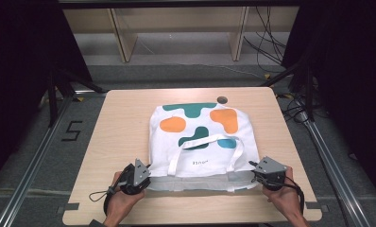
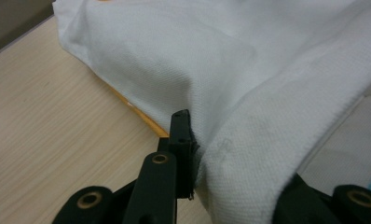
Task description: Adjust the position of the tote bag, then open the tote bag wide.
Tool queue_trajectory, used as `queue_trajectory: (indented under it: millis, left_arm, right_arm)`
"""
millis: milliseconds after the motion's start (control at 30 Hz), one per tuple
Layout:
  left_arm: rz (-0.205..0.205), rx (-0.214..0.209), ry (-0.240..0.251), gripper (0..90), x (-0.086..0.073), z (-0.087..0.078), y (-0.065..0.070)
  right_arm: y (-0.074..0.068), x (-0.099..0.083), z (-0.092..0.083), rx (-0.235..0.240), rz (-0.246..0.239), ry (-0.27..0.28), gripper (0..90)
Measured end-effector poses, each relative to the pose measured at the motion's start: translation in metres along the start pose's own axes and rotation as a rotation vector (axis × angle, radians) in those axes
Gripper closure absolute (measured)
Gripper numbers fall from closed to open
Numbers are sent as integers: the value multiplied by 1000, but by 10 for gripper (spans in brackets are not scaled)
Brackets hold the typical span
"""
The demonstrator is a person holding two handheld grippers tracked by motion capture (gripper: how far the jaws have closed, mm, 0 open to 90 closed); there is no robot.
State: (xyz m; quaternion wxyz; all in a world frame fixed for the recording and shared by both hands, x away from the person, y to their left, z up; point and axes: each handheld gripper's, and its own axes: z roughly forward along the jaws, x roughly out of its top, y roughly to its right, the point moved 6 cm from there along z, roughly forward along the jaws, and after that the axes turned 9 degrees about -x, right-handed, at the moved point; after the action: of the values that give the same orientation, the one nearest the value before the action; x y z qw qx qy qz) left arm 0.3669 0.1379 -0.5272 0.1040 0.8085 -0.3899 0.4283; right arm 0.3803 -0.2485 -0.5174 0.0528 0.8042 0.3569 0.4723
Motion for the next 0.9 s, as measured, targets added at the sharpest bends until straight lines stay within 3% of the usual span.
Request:
queue_trajectory:
  millis: [100, 167, 233, 400, 433, 467, 500, 633, 700, 767, 900]
  left_arm:
    - [-17, 3, 28, 783, 3, -2, -1]
    - [-33, -1, 52, 792, 8, -8, -4]
    - [-33, -15, 78, 795, 11, -8, -5]
    - [-28, -2, 111, 817, 22, -17, -8]
    - [-31, -3, 142, 824, 28, -20, -8]
    - [-31, -3, 142, 826, 28, -20, -8]
    - [-26, -4, 155, 827, 34, -25, -8]
    - [-17, 5, 181, 830, 42, -31, -10]
    - [-8, 11, 196, 834, 49, -35, -13]
    - [-30, 13, 218, 834, 59, -42, -17]
    - [-13, 31, 270, 843, 84, -57, -24]
  right_arm:
    - [3, 5, -5, 1, 33, 29, 858]
    - [4, 9, -7, 7, 27, 47, 860]
    - [4, 10, -8, 8, 40, 50, 860]
    - [10, 21, -16, -4, 52, 110, 865]
    - [13, 24, -19, 0, 67, 118, 867]
    - [13, 24, -19, 0, 67, 118, 867]
    - [16, 28, -23, 0, 101, 131, 873]
    - [21, 36, -28, 0, 123, 152, 875]
    - [29, 48, -33, -22, 105, 194, 877]
    - [31, 52, -36, -27, 103, 198, 878]
    - [44, 74, -47, -68, 67, 225, 881]
